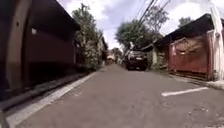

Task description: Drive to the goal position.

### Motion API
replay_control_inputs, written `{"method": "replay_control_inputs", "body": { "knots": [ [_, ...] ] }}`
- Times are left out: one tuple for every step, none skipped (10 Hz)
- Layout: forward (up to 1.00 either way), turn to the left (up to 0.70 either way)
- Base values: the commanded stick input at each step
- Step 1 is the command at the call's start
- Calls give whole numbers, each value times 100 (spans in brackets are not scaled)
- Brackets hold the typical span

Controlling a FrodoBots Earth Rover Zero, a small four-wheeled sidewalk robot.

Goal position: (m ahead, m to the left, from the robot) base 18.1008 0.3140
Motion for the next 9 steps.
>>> {"method": "replay_control_inputs", "body": {
  "knots": [
    [70, 0],
    [70, 0],
    [70, 0],
    [70, 0],
    [70, 0],
    [70, 0],
    [70, 0],
    [70, 0],
    [70, 0]
  ]
}}
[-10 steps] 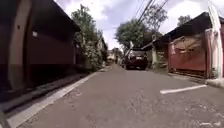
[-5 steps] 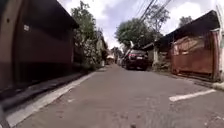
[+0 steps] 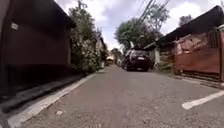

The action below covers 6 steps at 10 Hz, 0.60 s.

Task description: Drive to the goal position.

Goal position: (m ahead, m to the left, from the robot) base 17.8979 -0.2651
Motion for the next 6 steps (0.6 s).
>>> {"method": "replay_control_inputs", "body": {
  "knots": [
    [70, 0],
    [70, 0],
    [70, 0],
    [70, 0],
    [70, 0],
    [70, 0]
  ]
}}
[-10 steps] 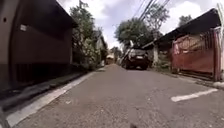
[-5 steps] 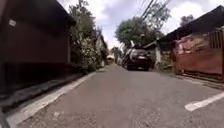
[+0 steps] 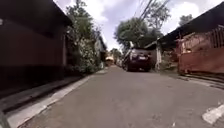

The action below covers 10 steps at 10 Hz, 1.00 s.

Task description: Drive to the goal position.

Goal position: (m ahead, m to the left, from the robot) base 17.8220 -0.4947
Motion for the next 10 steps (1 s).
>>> {"method": "replay_control_inputs", "body": {
  "knots": [
    [70, 0],
    [70, 0],
    [70, 0],
    [70, 0],
    [70, 0],
    [70, 0],
    [70, 0],
    [70, 0],
    [70, 0],
    [70, 0]
  ]
}}
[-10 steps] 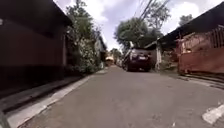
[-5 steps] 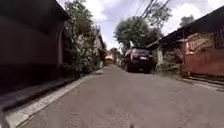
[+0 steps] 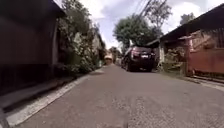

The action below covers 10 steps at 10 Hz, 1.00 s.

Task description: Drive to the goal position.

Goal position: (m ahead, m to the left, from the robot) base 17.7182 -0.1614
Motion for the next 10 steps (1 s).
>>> {"method": "replay_control_inputs", "body": {
  "knots": [
    [70, 0],
    [70, 0],
    [70, 0],
    [70, -3],
    [70, -9],
    [70, -10],
    [70, -2],
    [70, 0],
    [70, 0],
    [70, 0]
  ]
}}
